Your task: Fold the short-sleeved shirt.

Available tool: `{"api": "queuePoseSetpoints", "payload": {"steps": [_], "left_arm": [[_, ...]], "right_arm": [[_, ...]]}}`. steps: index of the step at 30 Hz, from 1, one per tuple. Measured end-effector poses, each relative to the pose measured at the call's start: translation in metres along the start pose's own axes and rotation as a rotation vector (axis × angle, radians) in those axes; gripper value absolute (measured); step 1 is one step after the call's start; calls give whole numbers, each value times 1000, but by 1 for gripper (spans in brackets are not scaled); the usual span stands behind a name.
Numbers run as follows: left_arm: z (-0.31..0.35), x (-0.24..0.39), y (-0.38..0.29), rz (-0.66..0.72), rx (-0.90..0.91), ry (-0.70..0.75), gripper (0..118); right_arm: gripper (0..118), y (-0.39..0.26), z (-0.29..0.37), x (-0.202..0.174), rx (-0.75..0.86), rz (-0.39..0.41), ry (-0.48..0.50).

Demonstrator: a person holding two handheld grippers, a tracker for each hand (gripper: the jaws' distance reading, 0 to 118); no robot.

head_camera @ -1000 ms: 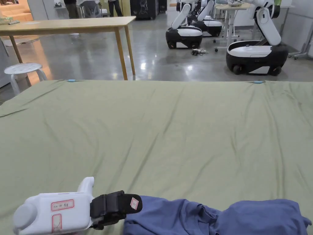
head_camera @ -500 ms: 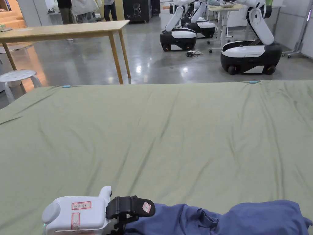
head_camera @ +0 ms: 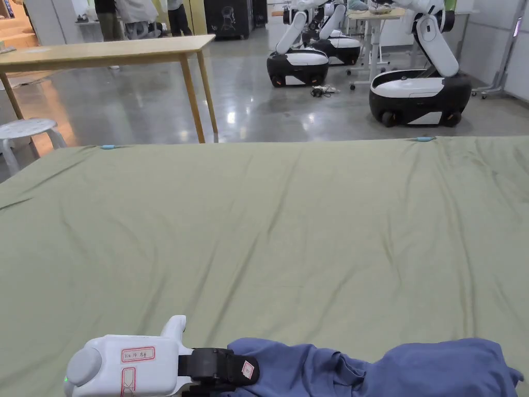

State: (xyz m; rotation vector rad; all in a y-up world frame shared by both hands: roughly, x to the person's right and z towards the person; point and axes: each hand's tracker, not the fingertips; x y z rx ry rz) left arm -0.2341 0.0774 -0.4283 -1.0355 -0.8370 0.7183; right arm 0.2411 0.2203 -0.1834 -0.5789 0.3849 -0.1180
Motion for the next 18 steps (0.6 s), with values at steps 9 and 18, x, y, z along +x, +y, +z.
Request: {"api": "queuePoseSetpoints", "payload": {"steps": [9, 18], "left_arm": [[46, -20, 4, 30, 61, 49, 18], [132, -41, -2, 70, 146, 174, 18]], "right_arm": [[0, -1, 6, 0, -2, 0, -16], [0, 2, -3, -8, -18, -3, 0]]}}
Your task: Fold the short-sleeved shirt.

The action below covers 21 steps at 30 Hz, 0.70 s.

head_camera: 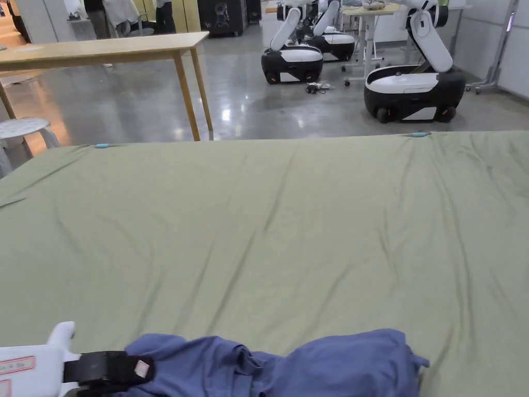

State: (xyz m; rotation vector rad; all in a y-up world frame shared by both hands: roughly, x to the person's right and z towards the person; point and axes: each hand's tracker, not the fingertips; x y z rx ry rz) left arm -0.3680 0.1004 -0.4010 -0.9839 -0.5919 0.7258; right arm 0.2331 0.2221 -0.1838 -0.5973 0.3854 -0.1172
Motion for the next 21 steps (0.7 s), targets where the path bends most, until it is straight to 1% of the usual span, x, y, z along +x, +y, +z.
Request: {"api": "queuePoseSetpoints", "payload": {"steps": [2, 5, 9, 13, 15, 17, 19, 21], "left_arm": [[11, -3, 0, 17, 19, 18, 18], [13, 8, -2, -4, 12, 35, 18], [10, 58, -7, -109, 26, 81, 18], [4, 112, -5, -93, 38, 106, 18], [-3, 134, -3, -102, 46, 152, 18], [-14, 159, -4, -158, 37, 134, 18], [-28, 177, -6, -184, 19, 103, 18], [-49, 201, -11, -197, -1, 101, 18]], "right_arm": [[0, 1, -1, 0, -2, 5, 2], [0, 2, -3, -1, -1, 7, 5], [0, 2, -5, -1, -2, 3, 8], [0, 1, -6, -1, -9, 4, 9], [0, 1, -5, -1, -6, 3, 12], [0, 0, -2, 1, 0, -2, 14], [0, -1, 1, 3, 6, -7, 11], [0, -3, 5, 6, 7, -15, 1]]}}
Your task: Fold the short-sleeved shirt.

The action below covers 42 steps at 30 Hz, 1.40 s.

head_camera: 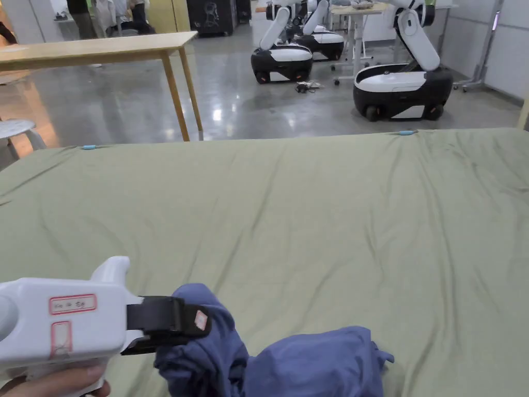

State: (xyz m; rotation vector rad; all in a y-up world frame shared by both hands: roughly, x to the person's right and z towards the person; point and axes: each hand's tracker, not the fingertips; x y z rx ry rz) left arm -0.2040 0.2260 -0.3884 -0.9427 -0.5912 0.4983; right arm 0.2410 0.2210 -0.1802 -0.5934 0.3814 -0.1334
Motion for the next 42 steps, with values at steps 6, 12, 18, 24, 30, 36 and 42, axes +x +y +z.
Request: {"api": "queuePoseSetpoints", "payload": {"steps": [6, 12, 18, 24, 30, 36, 42], "left_arm": [[-80, 48, -4, -81, -98, -54, 18], [-169, 59, -29, -101, -232, -1, 18], [-182, 48, -32, -51, -226, -55, 26], [-162, 45, -32, 39, -214, -289, 88], [-91, 59, -36, -82, -36, -337, 87], [-24, 56, -75, -382, 261, -172, 4], [-57, 62, -68, -462, 174, -163, 2]], "right_arm": [[0, -7, 12, 11, 7, -21, -13], [0, -12, 27, 24, 25, -50, -56], [0, -16, 39, 37, 36, -80, -96], [0, -18, 35, 39, 25, -90, -102], [0, -12, 33, 32, 29, -74, -83], [0, -6, 29, 27, 41, -58, -62], [0, -1, 24, 20, 38, -35, -52]]}}
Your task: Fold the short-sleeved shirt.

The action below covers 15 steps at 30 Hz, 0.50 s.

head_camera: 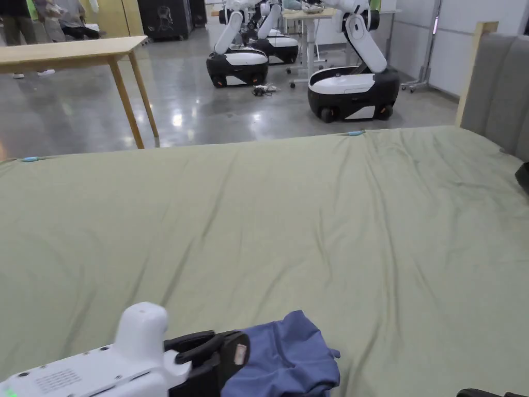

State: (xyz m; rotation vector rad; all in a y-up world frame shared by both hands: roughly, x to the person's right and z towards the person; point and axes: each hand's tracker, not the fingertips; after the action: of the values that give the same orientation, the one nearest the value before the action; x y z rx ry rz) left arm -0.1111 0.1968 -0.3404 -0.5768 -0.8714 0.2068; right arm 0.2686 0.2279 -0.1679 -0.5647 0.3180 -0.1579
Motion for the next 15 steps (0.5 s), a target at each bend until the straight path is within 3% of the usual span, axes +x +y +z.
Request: {"api": "queuePoseSetpoints", "payload": {"steps": [2, 5, 11, 15], "left_arm": [[-33, -9, 2, 40, -33, -72, 2], [-90, -22, 1, 113, -151, -65, 2], [-162, -46, -29, 439, -348, -190, 2], [-170, -42, -47, 449, -385, -188, 2]], "right_arm": [[0, 0, 2, -3, 4, 8, 3], [0, -1, 11, -6, 19, 8, 2], [0, -4, 33, 3, 53, -25, -49], [0, -6, 39, 8, 45, -31, -74]]}}
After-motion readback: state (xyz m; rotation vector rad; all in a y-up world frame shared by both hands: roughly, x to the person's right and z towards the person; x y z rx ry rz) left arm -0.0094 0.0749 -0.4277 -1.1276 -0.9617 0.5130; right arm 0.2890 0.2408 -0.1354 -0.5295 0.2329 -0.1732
